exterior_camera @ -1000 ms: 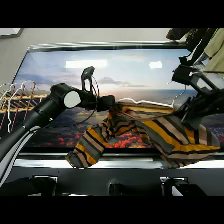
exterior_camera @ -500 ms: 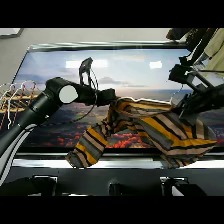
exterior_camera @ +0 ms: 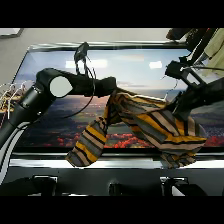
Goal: Fold the clothes and pants, and hang the long-sleeved shirts on hangers.
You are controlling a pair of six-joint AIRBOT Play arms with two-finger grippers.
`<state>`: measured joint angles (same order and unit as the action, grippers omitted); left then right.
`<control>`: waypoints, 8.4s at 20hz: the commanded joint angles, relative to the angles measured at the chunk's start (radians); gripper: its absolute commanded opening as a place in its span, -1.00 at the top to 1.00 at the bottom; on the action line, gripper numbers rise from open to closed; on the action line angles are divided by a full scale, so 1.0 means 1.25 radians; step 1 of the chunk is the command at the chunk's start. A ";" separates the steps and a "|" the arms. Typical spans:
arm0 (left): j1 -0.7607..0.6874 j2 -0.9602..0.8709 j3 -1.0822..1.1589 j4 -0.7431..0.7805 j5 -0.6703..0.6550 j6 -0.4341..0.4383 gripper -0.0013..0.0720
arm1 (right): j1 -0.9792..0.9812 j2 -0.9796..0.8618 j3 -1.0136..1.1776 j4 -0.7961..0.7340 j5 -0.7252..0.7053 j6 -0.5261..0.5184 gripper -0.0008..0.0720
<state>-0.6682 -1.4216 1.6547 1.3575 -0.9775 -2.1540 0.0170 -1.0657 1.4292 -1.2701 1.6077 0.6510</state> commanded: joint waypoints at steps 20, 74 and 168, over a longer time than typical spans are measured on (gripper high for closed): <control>-0.147 -0.045 0.082 0.002 0.038 0.001 0.89 | 0.001 -0.057 0.000 0.112 -0.158 0.121 0.92; 0.070 0.060 -0.006 -0.110 -0.238 1.042 0.89 | -0.157 0.128 0.001 0.100 -0.143 -0.122 0.03; 0.070 0.128 -0.006 0.120 0.014 0.248 -0.66 | -0.430 -0.112 0.507 -0.998 -0.305 1.154 0.92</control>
<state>-0.5804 -1.2610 1.6474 1.5078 -0.9600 -1.8446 -0.5171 -1.2034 2.0567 -2.4741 1.3022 2.0319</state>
